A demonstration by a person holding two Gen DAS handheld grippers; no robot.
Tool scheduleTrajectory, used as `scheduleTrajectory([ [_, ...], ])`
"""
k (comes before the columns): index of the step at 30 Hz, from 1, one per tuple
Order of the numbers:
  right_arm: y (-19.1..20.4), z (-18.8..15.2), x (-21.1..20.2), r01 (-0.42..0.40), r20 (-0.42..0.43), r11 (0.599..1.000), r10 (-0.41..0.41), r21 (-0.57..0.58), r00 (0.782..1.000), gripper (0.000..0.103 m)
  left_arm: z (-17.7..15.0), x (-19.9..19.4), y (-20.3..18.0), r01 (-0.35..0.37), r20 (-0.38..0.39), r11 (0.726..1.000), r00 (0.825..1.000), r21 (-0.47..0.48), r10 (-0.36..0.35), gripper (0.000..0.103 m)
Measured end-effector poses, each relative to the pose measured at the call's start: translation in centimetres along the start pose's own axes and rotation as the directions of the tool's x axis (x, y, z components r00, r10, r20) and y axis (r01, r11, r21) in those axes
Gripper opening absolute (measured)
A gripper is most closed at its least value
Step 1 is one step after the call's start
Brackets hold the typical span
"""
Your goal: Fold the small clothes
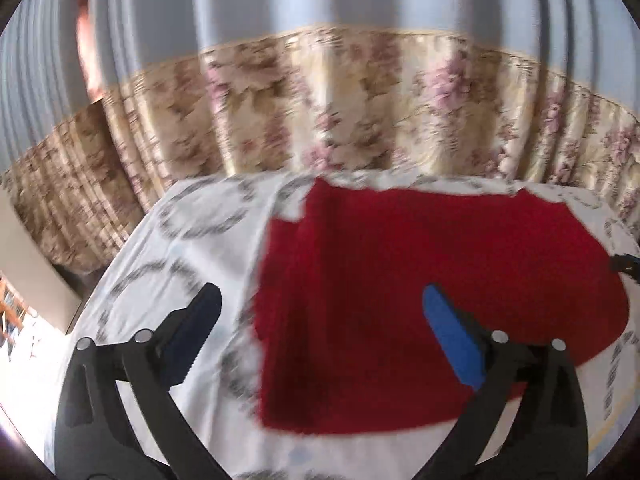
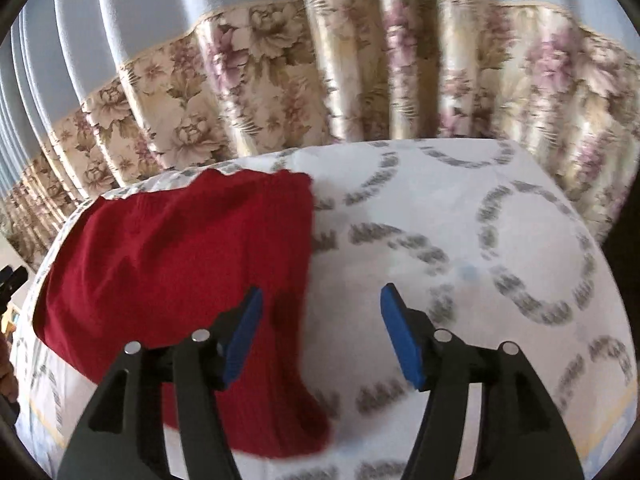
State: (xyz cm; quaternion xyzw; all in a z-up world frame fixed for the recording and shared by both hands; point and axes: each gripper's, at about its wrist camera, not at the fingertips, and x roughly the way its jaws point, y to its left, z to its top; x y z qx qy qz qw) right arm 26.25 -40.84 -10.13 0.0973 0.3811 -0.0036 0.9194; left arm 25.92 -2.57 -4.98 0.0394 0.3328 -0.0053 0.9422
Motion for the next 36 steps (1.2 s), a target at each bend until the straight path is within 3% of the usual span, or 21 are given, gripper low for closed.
scheduleTrajectory([
  [4, 1.9, 0.8, 2.1, 0.006, -0.057, 0.999, -0.008, -0.043, 0.998, 0.065, 1.4, 2.0, -3.4, 0.035, -0.009, 0.999, 0.999, 0.028, -0.035, 0.1],
  [11, 3.6, 0.8, 5.9, 0.004, -0.123, 0.997, -0.012, -0.071, 0.992, 0.065, 1.3, 5.6, -6.2, 0.099, -0.065, 0.995, 0.993, -0.02, -0.1, 0.1],
  [17, 3.1, 0.8, 7.1, -0.032, -0.15, 0.999, 0.026, -0.034, 0.988, 0.068, 0.1, 8.6, -6.7, 0.084, -0.116, 0.996, 0.99, -0.014, -0.085, 0.1],
  [19, 3.4, 0.7, 7.1, -0.03, -0.15, 0.999, 0.024, -0.04, 0.988, 0.063, -0.3, 9.3, -6.4, 0.089, -0.125, 0.996, 0.988, -0.031, -0.092, 0.1],
  [21, 3.4, 0.7, 7.1, -0.061, -0.151, 0.998, 0.057, -0.023, 0.987, 0.046, -0.4, 9.5, -6.5, 0.094, -0.125, 0.995, 0.987, -0.024, -0.096, 0.1],
  [27, 4.7, 0.5, 6.8, -0.062, -0.133, 0.997, 0.057, -0.035, 0.989, 0.029, -0.8, 10.2, -7.0, 0.081, -0.132, 0.997, 0.988, 0.005, -0.08, 0.098],
  [36, 4.4, 1.0, 5.8, -0.099, -0.093, 0.995, 0.1, 0.018, 0.991, 0.02, -0.6, 10.6, -7.4, 0.066, -0.145, 0.997, 0.987, 0.025, -0.062, 0.096],
])
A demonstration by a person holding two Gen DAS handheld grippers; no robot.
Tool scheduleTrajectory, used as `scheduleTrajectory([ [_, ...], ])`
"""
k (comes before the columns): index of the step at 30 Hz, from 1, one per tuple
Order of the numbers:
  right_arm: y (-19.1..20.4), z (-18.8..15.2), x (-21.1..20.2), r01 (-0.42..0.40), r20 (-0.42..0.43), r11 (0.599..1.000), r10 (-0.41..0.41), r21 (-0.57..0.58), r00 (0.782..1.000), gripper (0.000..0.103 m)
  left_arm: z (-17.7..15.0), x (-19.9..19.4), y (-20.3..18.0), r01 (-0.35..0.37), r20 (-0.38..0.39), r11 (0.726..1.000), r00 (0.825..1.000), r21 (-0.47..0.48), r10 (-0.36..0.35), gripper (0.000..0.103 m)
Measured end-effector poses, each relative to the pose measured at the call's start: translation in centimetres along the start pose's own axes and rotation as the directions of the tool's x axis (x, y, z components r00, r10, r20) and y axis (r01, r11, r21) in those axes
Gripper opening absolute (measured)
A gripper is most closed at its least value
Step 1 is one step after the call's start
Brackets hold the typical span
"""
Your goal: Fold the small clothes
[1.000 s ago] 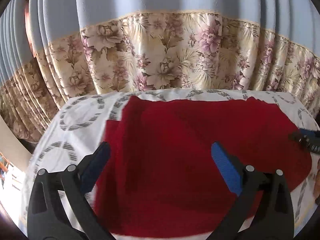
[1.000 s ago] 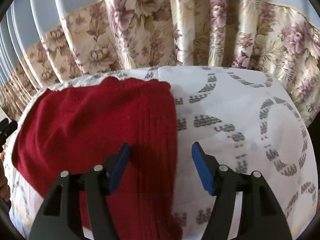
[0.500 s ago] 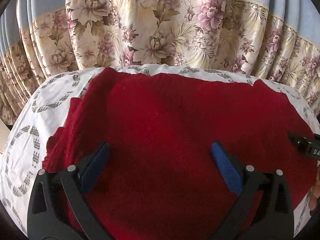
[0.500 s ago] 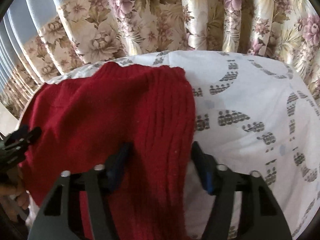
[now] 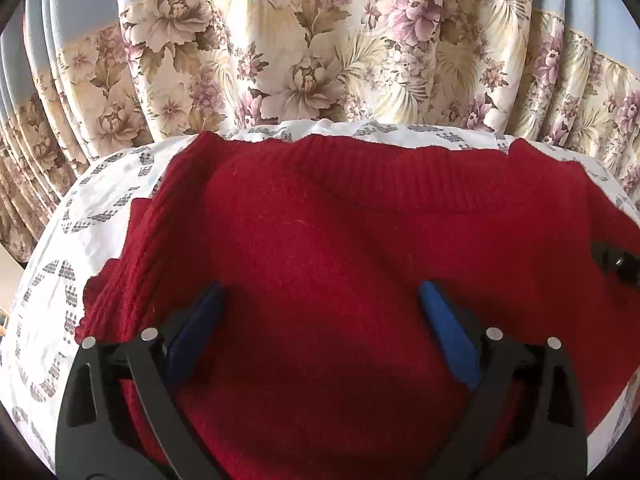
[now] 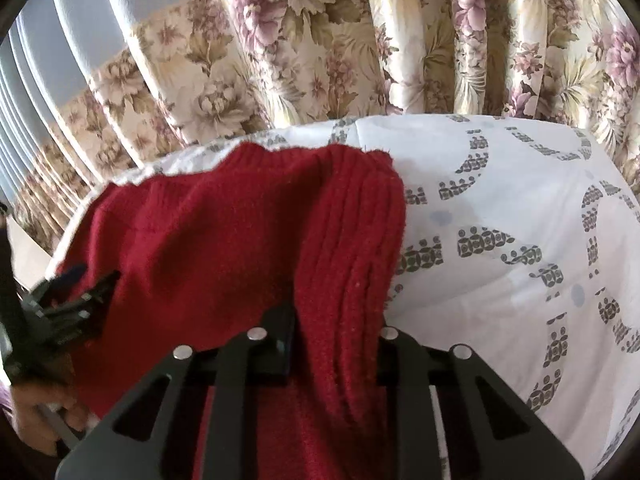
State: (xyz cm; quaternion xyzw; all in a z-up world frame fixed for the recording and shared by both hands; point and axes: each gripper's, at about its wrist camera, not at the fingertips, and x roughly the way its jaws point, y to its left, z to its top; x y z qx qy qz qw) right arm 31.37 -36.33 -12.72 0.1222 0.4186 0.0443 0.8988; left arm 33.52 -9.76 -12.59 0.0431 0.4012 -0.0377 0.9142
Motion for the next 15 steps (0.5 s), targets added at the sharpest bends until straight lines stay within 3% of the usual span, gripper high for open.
scheduleTrajectory([
  [11, 3.4, 2.8, -5.1, -0.098, 0.122, 0.995, 0.096, 0.013, 0.988, 0.019, 0.2, 0.3, -0.3, -0.047, -0.004, 0.999, 0.999, 0.008, 0.047, 0.096],
  [14, 5.3, 3.7, -6.3, -0.144, 0.145, 0.989, 0.14, 0.016, 0.979, 0.019, 0.3, 0.1, 0.1, -0.015, 0.002, 1.0, 1.0, -0.001, 0.015, 0.091],
  [15, 6.1, 3.9, -6.7, -0.153, 0.154, 0.988, 0.149, 0.016, 0.977, 0.019, 0.5, -0.3, 0.6, -0.005, 0.004, 1.0, 1.0, -0.009, 0.005, 0.084],
])
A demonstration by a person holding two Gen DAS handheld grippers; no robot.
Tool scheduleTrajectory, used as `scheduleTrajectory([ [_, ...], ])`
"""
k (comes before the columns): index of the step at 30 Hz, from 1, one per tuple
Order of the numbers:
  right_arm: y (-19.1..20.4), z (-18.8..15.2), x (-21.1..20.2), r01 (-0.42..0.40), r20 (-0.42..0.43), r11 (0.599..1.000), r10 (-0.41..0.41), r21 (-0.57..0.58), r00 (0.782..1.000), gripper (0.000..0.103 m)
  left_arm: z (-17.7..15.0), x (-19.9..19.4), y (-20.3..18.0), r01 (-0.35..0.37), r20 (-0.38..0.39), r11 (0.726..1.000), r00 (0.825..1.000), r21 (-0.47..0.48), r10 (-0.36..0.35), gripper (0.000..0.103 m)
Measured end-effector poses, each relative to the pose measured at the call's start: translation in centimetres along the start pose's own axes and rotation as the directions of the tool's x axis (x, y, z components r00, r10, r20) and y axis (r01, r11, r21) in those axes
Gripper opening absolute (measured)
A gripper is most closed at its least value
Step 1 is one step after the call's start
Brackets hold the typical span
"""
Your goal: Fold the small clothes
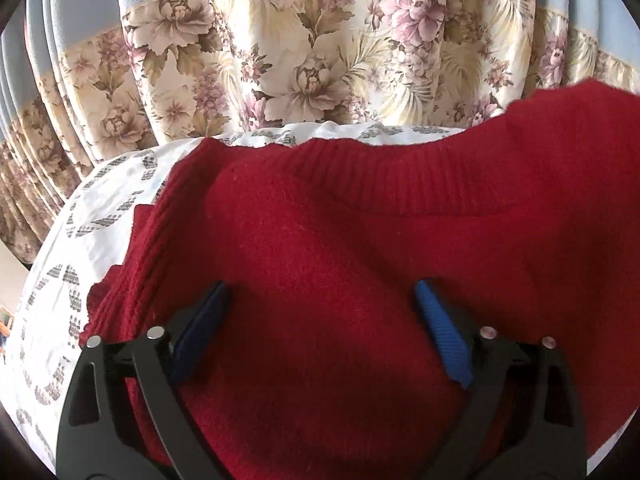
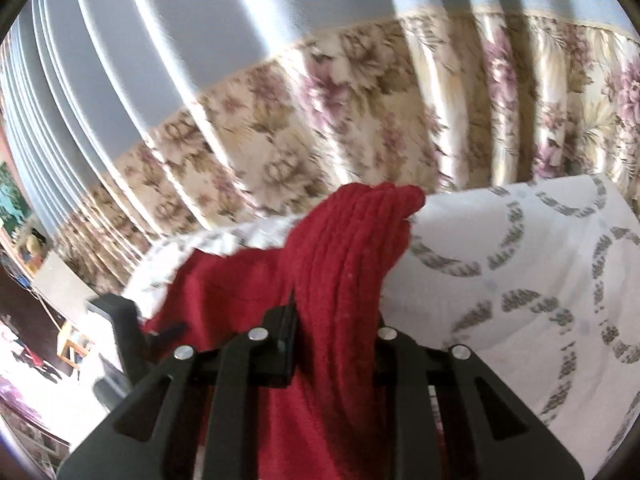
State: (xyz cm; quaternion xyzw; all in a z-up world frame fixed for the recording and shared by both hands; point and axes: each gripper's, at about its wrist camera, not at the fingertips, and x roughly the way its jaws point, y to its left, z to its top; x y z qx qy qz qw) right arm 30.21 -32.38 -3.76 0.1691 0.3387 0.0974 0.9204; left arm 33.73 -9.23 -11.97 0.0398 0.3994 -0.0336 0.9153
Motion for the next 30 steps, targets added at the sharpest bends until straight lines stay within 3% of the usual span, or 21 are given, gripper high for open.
scheduleTrajectory([
  [4, 3.4, 0.8, -0.3, -0.02, 0.016, 1.0, 0.02, -0.021, 1.0, 0.019, 1.1, -2.2, 1.8, -0.05, 0.031, 0.999, 0.998, -0.002, 0.05, 0.082],
  [8, 7.0, 1.2, -0.2, -0.023, 0.026, 0.998, 0.024, -0.054, 0.999, 0.019, 2.2, -4.4, 5.2, -0.067, 0.061, 0.997, 0.996, -0.027, 0.069, 0.086],
  [11, 9.5, 1.1, 0.8, -0.013, 0.019, 0.998, 0.015, -0.062, 1.0, 0.019, 2.9, -5.9, 8.5, -0.104, 0.081, 0.993, 0.991, -0.052, 0.108, 0.093],
  [15, 13.5, 0.2, 3.1, 0.024, 0.016, 0.998, -0.023, -0.066, 1.0, 0.019, 3.3, -7.5, 13.4, -0.132, 0.093, 0.987, 0.986, -0.096, 0.141, 0.093],
  [24, 22.7, -3.7, 9.2, 0.031, -0.016, 0.996, -0.032, -0.088, 0.999, 0.019, 2.5, -8.0, 22.9, -0.179, 0.075, 0.964, 0.978, -0.196, 0.197, 0.093],
  [28, 25.2, -6.5, 12.8, 0.038, -0.072, 0.99, -0.048, -0.137, 0.996, 0.02, 2.5, -8.1, 24.8, -0.18, 0.069, 0.961, 0.978, -0.212, 0.198, 0.093],
  [30, 25.6, -7.6, 13.6, 0.053, -0.084, 0.985, -0.068, -0.164, 0.994, 0.027, 2.5, -8.5, 25.2, -0.17, 0.081, 0.961, 0.978, -0.22, 0.192, 0.094],
])
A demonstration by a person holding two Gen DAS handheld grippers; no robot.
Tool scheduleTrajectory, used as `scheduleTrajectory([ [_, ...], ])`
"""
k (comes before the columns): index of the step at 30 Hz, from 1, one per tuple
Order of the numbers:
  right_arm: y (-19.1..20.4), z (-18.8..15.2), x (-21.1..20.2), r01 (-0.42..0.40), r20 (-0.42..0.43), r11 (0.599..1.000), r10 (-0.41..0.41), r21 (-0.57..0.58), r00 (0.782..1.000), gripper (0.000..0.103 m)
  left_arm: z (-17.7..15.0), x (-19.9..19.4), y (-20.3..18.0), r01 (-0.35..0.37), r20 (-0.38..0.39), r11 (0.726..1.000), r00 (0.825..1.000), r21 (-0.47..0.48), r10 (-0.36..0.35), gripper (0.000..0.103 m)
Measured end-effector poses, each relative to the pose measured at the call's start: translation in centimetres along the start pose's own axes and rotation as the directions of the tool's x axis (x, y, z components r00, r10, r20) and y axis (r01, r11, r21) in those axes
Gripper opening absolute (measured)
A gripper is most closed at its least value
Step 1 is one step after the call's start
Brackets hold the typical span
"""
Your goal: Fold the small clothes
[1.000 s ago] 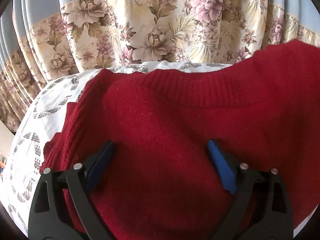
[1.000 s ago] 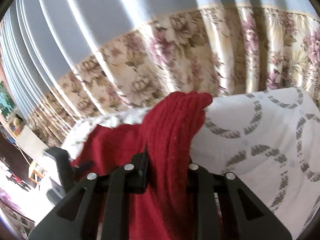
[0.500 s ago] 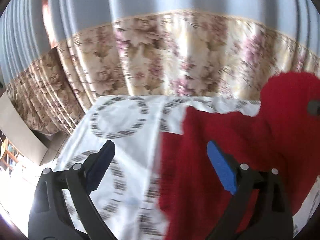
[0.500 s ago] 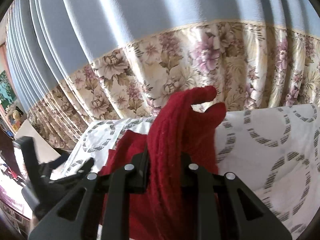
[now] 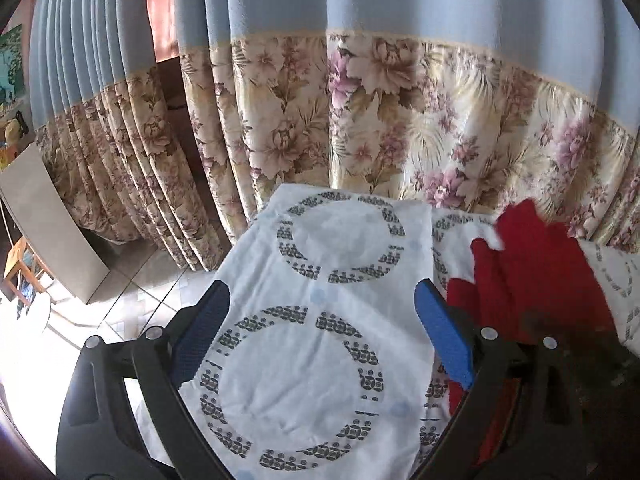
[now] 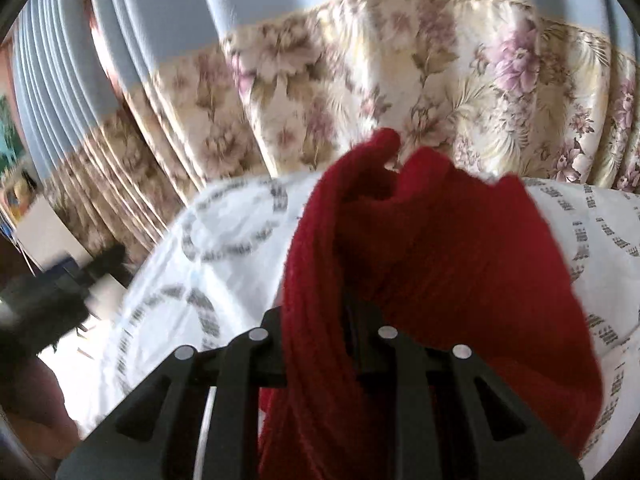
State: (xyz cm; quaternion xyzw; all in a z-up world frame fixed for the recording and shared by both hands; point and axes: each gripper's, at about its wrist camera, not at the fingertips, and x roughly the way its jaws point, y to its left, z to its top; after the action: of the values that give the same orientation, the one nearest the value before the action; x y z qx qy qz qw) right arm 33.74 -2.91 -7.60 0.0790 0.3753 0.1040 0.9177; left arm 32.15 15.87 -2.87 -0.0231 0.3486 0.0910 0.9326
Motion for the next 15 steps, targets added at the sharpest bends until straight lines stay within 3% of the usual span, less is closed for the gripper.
scheduleTrajectory([
  [1, 0.0, -0.2, -0.1, -0.012, 0.007, 1.0, 0.012, 0.003, 1.0, 0.032, 0.0, 0.0, 0.1, 0.003, -0.002, 1.0, 1.0, -0.004, -0.003, 0.094],
  [2, -0.1, -0.3, -0.8, -0.058, 0.018, 0.998, 0.058, 0.02, 0.998, 0.051, 0.1, -0.1, 0.3, 0.01, -0.002, 1.0, 1.0, -0.01, -0.01, 0.094],
  [3, -0.2, -0.1, -1.3, -0.102, 0.017, 0.995, 0.101, 0.019, 0.995, 0.058, 0.1, -0.2, 0.4, 0.01, -0.001, 1.0, 1.0, -0.013, -0.01, 0.094],
  [8, -3.4, 0.7, -8.7, -0.138, 0.116, 0.99, 0.137, -0.002, 0.984, 0.066, 0.0, -1.7, -0.2, 0.03, 0.017, 1.0, 0.999, -0.006, -0.03, 0.094],
  [11, -6.9, 1.0, -12.2, -0.057, 0.18, 0.998, 0.057, -0.005, 0.982, 0.072, -0.5, -3.7, -1.2, 0.064, 0.036, 0.998, 0.997, 0.008, -0.064, 0.095],
  [15, -12.0, 0.7, -14.0, 0.046, 0.171, 0.999, -0.049, 0.019, 0.984, 0.072, -1.8, -6.2, -3.8, 0.138, 0.039, 0.99, 0.99, 0.02, -0.138, 0.097],
])
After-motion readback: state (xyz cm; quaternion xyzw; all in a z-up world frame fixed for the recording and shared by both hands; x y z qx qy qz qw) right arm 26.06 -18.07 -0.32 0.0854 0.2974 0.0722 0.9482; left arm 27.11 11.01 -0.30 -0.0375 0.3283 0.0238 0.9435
